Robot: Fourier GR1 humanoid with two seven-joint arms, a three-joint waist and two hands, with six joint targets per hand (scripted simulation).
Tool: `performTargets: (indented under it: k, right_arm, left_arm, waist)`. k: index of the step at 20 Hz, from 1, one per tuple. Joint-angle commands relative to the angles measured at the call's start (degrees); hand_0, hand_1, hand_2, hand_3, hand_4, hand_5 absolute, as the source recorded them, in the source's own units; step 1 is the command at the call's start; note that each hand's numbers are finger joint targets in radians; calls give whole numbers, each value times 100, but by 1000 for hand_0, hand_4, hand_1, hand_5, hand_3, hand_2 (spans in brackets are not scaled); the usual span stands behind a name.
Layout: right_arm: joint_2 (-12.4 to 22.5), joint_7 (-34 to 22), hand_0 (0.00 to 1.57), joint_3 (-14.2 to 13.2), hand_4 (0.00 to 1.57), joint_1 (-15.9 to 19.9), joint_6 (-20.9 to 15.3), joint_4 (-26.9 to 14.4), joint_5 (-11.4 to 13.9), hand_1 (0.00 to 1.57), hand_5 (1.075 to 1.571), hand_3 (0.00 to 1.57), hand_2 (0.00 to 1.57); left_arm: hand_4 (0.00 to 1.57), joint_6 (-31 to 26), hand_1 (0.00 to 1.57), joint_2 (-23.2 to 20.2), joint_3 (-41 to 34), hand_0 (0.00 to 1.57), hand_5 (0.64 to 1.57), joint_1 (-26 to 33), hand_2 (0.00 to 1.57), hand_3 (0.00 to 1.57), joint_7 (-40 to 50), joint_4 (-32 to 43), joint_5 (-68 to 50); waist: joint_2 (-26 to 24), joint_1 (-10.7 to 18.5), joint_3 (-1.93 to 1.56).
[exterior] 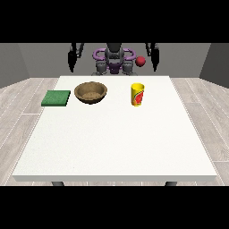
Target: Pick the cup and pour the ball into the bowl, then pick the bowl and place it on the pad
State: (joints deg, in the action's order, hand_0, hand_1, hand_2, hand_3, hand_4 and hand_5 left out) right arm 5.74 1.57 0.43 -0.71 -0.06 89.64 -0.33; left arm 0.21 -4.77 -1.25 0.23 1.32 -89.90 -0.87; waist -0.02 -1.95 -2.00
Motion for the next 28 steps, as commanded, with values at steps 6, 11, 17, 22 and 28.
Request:
performTargets:
  k: [6, 11, 17, 22, 28]
  right_arm:
    - [321, -610, 0, -68, 1058, 91, 88, 612, -43, 0, 1571, 305, 0]
    - [-558, -2038, 0, 1189, 829, 860, -1023, 1259, -261, 0, 1571, 0, 0]
    - [-571, -2857, 0, 2791, 574, 954, -2881, 1482, 11, 0, 1571, 0, 0]
    - [-573, -2809, 0, 2386, 198, 2560, -2468, 1246, 593, 0, 1570, 0, 0]
    - [-424, -1994, 0, 1950, 0, 2568, -1960, 1481, 222, 0, 1570, 0, 0]
  left_arm:
    - [0, -63, 0, -308, -47, 0, 1535, -167, 0, 0, 555, -670, -19]
    - [0, 87, 0, 447, -66, 0, 1535, -613, 0, 0, 1774, -1249, -1236]
    - [0, 42, 0, 337, 110, 0, 1536, -233, 0, 0, 2179, -1848, -1478]
    - [0, -3, 0, 278, -58, 0, 1517, -1134, 0, 0, 1219, -1448, -1165]
    - [0, -42, 0, -271, -864, 0, 1509, -2304, 0, 0, 506, -804, -1095]
  waist:
    - [-1622, -54, 166]
    - [-2886, 320, 219]
    - [-2477, 389, 205]
    - [-902, 21, 208]
    - [520, -505, 201]
